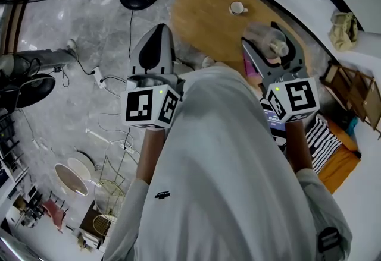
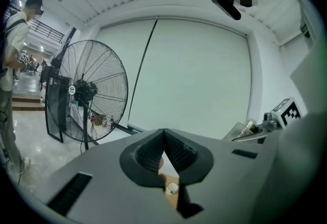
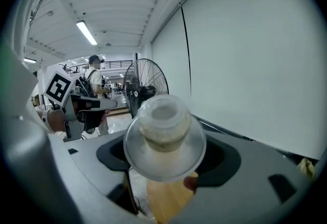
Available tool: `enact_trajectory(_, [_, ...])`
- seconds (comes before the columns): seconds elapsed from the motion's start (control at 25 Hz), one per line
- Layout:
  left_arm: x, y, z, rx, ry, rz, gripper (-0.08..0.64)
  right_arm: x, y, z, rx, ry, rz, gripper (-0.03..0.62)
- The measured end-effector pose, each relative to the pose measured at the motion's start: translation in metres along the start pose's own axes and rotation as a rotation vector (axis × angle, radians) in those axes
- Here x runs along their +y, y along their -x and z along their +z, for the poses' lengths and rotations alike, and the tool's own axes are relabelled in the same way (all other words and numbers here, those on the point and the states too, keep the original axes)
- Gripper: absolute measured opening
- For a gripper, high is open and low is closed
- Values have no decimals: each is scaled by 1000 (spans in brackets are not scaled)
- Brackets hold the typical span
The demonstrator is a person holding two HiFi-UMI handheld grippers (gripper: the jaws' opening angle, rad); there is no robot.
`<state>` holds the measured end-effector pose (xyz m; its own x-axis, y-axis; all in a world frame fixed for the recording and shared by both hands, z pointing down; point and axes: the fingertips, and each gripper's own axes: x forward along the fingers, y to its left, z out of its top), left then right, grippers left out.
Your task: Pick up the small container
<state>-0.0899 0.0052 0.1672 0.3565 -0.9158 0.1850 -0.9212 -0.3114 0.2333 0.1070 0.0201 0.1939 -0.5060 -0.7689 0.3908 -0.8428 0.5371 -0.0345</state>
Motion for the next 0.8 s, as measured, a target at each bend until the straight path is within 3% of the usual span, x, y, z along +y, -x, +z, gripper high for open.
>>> enact_trajectory(0.2, [-2,0,-1,5,-2,-11,17,-1,4,5,-34,-31,-9,337])
enact_trajectory(0.8, [-18,4,-5,39,-32,-27,17,6,6,6,-70,-1,49,337])
